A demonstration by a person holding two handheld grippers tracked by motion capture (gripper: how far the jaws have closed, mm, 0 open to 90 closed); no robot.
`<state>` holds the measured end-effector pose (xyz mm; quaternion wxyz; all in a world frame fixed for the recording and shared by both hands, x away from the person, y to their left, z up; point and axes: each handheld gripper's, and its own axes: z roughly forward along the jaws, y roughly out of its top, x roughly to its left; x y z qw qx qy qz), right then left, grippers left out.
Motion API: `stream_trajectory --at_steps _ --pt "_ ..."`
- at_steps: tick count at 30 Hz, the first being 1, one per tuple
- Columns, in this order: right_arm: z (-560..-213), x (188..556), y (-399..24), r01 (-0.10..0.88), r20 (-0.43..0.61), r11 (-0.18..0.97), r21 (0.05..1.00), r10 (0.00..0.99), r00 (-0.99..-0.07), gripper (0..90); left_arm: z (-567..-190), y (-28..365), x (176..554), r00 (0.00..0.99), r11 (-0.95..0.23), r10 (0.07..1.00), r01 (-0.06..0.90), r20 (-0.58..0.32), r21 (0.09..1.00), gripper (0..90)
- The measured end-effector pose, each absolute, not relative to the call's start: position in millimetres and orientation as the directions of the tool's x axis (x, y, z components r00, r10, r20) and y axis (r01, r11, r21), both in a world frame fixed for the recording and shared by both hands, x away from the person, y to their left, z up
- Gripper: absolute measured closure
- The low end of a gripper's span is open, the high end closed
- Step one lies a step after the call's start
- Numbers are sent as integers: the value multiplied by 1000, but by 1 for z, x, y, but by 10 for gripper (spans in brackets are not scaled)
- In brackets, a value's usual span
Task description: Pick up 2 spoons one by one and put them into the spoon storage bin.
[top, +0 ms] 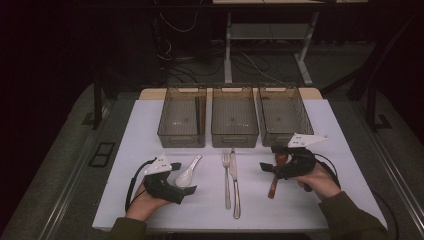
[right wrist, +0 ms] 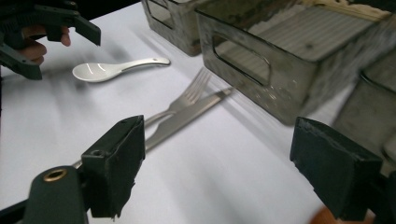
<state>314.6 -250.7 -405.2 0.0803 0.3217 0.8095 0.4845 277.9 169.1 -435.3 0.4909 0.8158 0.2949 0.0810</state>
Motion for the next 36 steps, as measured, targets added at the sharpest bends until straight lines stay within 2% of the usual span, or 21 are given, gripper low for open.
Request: stream_trajectory --at_steps 11,18,27,32,36 --pt "-424 285 -276 444 153 326 834 637 -755 157 -434 170 277 798 -349 585 407 -142 844 0" --pt "-435 271 -289 452 128 356 818 653 -746 157 -433 172 278 785 -357 607 412 -127 839 83" --pt "-441 258 -295 457 124 365 811 656 -745 157 -433 170 279 750 -366 652 438 -109 821 304" --pt "-442 258 -293 455 116 386 803 647 -754 157 -438 170 285 727 -381 678 471 -105 796 376" --pt "-443 259 -292 456 113 397 796 644 -757 157 -441 175 288 709 -366 693 500 -129 785 388"
